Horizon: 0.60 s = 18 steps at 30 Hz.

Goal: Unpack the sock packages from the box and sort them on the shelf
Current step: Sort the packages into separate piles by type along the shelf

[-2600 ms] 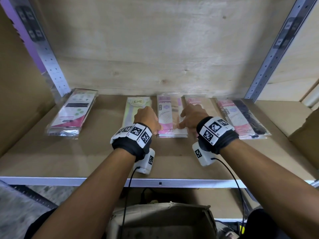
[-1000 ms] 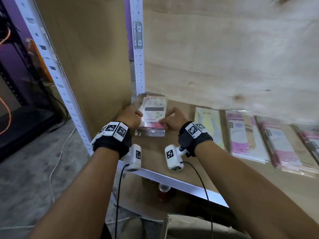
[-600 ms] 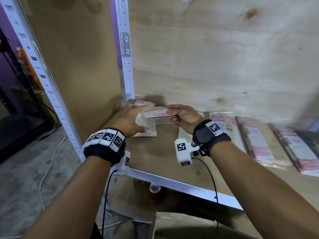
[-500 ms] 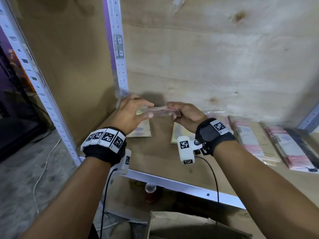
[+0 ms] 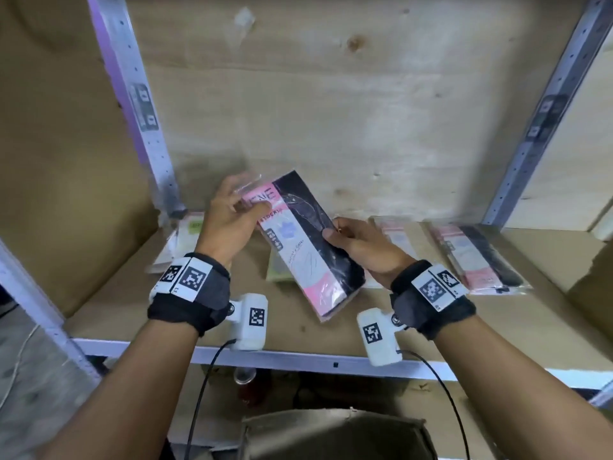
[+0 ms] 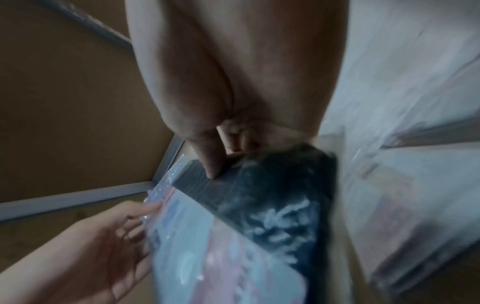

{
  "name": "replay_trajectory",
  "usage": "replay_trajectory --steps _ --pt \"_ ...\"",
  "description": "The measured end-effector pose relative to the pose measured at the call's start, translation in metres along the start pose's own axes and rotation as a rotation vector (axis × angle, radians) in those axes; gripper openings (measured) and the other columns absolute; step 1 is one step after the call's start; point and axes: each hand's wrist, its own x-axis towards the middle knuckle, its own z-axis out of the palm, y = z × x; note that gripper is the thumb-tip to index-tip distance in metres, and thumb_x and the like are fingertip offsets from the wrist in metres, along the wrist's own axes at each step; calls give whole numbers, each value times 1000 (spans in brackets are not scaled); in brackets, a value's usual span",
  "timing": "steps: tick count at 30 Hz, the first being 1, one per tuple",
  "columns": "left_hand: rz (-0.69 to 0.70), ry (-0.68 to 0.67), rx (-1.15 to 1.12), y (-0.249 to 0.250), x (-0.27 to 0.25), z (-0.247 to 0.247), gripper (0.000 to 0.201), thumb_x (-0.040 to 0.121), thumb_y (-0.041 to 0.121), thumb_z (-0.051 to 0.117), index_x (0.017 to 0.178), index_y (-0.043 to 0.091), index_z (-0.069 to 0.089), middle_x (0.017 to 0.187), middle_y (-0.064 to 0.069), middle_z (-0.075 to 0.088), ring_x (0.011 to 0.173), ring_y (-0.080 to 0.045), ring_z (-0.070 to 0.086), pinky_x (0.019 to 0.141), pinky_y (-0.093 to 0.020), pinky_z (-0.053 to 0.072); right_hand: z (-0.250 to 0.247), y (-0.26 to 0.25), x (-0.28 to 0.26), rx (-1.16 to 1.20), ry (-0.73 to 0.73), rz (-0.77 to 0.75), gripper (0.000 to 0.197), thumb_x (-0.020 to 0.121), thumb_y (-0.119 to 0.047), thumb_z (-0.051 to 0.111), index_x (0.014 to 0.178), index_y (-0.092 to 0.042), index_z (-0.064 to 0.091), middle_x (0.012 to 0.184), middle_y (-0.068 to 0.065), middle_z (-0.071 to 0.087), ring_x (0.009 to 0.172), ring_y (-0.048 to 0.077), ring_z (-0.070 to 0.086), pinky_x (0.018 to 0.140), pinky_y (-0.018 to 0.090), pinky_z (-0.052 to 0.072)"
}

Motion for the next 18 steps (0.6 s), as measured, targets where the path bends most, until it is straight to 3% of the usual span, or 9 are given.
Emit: replay_trajectory --steps 2,4,6,7,9,12,14,16,18 --pt "-44 -32 87 -12 5 7 28 85 35 75 112 32 67 106 3 74 95 -22 69 77 -33 58 -14 6 -7 -190 -13 71 20 103 -22 50 90 -17 64 84 3 68 88 24 63 79 26 42" --pt "-45 -61 203 -22 8 13 35 80 61 67 95 30 72 88 9 75 83 -16 68 72 -31 53 -29 14 -10 -368 -16 151 23 102 -23 44 99 -16 65 114 9 68 110 29 60 73 22 39" --pt "-22 -122 271 -34 10 23 37 83 61 65 87 25 72 69 12 70 64 -11 61 66 -29 46 -41 20 -15 -490 10 181 26 99 -25 42 96 -14 66 142 10 54 120 28 58 70 28 38" --pt "-13 -166 290 -39 11 30 29 87 51 65 86 23 72 61 11 66 56 -10 57 64 -30 44 -46 23 -18 -531 33 181 27 97 -26 42 91 -15 65 143 7 53 108 24 62 67 28 39" --pt "-24 -255 343 -46 10 47 19 96 29 60 81 22 69 51 8 59 47 -12 50 60 -31 43 -52 29 -21 -595 104 179 30 97 -29 40 82 -14 61 115 3 66 81 19 61 64 30 40" --pt "-26 -220 464 -47 7 72 32 96 23 49 66 18 59 54 3 55 53 -18 49 56 -32 38 -60 39 -17 -728 173 217 35 97 -33 38 68 -20 53 76 -1 57 82 27 58 76 37 42" --pt "33 -124 601 -43 6 81 41 97 31 45 62 12 54 58 0 57 57 -20 50 54 -29 37 -64 43 -15 -755 208 215 37 96 -34 37 64 -22 51 71 -4 53 82 28 57 83 41 43" --pt "94 -81 651 -38 5 88 54 102 40 42 56 12 47 53 2 52 52 -15 47 53 -23 34 -69 45 -15 -746 281 167 38 96 -34 38 60 -24 49 70 -3 56 81 27 55 81 38 37" --pt "10 -104 529 -35 5 96 57 102 45 43 53 17 40 48 4 43 47 -13 40 52 -25 32 -74 48 -16 -689 321 131 39 96 -33 39 59 -25 47 73 1 60 79 26 56 75 33 33"
